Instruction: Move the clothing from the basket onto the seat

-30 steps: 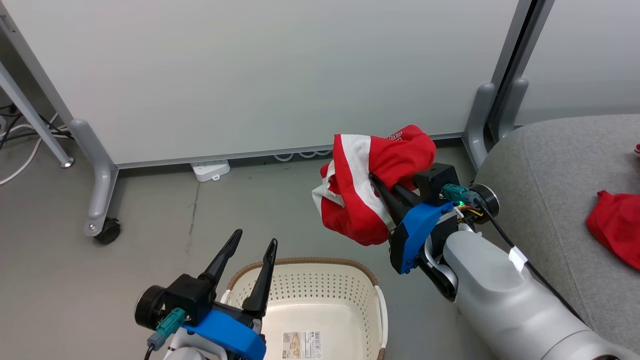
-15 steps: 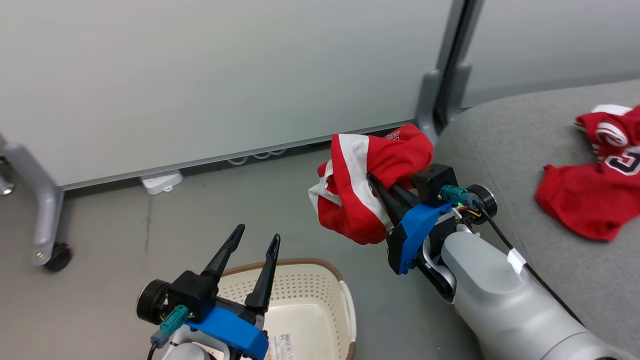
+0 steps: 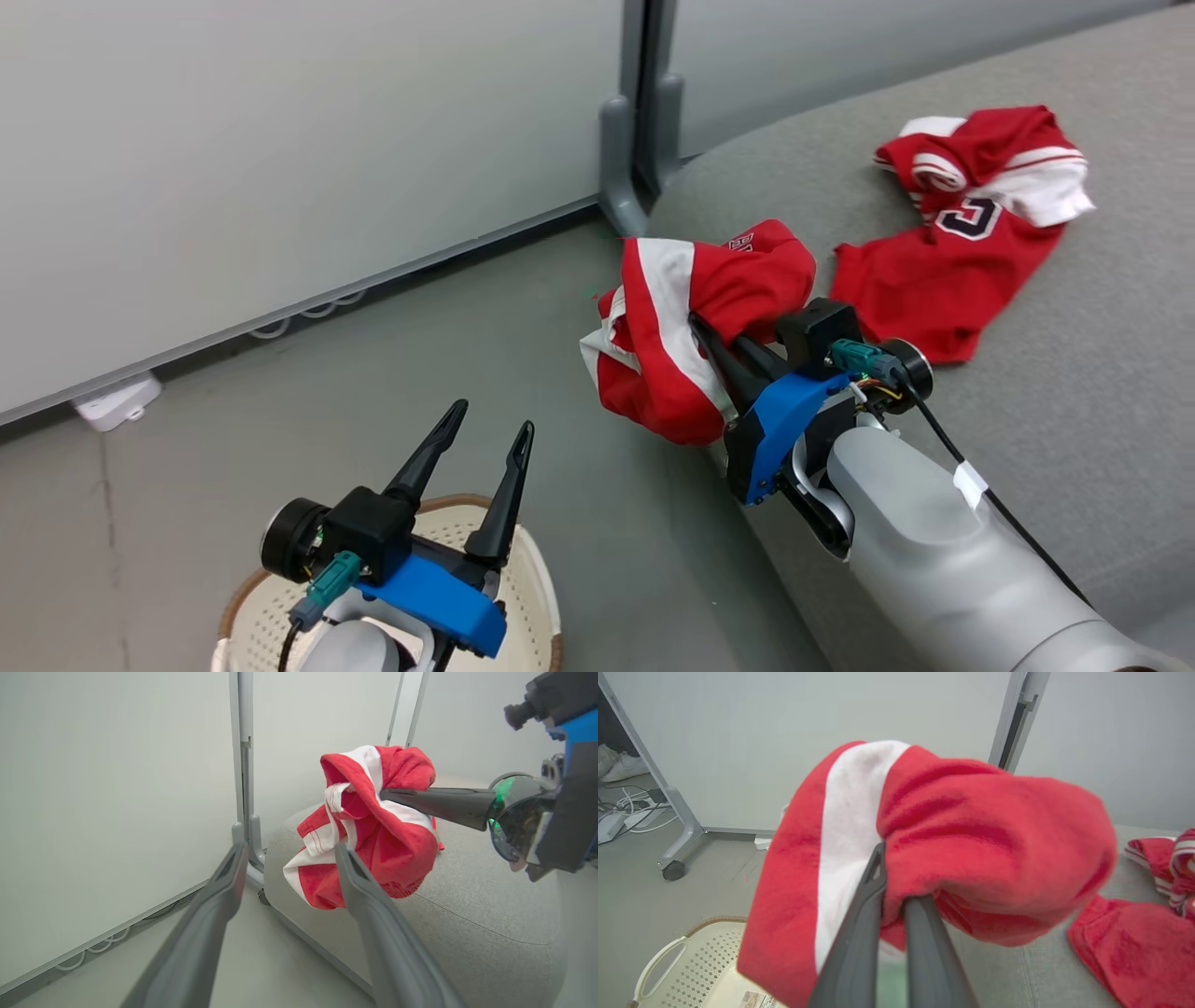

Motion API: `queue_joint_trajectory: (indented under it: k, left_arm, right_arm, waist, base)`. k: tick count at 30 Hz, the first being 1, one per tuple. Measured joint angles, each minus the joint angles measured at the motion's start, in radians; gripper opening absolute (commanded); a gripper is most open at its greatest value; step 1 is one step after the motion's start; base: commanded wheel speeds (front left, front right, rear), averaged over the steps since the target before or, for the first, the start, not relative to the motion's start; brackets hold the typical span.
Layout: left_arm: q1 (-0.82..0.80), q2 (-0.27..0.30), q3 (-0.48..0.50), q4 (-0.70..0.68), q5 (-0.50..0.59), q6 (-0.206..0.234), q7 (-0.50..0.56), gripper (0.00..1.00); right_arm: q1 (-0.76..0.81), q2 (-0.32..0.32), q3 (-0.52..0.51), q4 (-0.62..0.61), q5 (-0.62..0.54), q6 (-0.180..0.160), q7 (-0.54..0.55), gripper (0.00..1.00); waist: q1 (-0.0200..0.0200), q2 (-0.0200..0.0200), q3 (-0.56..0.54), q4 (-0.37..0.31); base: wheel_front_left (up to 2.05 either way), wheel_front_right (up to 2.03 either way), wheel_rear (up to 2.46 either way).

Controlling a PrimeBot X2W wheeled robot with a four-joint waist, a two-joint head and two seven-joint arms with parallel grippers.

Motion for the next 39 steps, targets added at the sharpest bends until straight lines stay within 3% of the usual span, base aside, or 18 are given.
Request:
queue_joint_trajectory:
  k: [9,19,31,39]
  left_arm:
    - [-0.013,0.002,-0.005,0.006,0.004,-0.001,0.000,1.00]
    - [-0.035,0.013,-0.028,0.001,0.004,-0.001,0.000,1.00]
    - [-0.168,0.083,-0.101,-0.051,0.033,-0.001,0.000,1.00]
    - [-0.290,0.146,-0.161,-0.123,0.062,-0.001,0.000,1.00]
  right_arm:
    - [0.019,0.003,-0.021,-0.012,-0.012,0.000,0.000,0.00]
    - [0.016,-0.015,-0.060,-0.017,-0.003,0.000,0.000,0.00]
    - [-0.253,-0.294,-0.267,-0.018,0.063,0.000,0.008,0.00]
    - [-0.347,-0.483,-0.542,-0.009,0.087,0.000,0.003,0.00]
  waist:
    - [0.0001,0.0000,0.023,-0.093]
    - [0.0001,0.0000,0.060,-0.089]
    - [0.0002,0.0000,0.254,-0.042]
    - [0.0003,0.0000,0.454,-0.019]
  base:
    - [0.00,0.00,0.00]
    - [0.00,0.00,0.00]
    - [0.00,0.00,0.00]
    - [0.00,0.00,0.00]
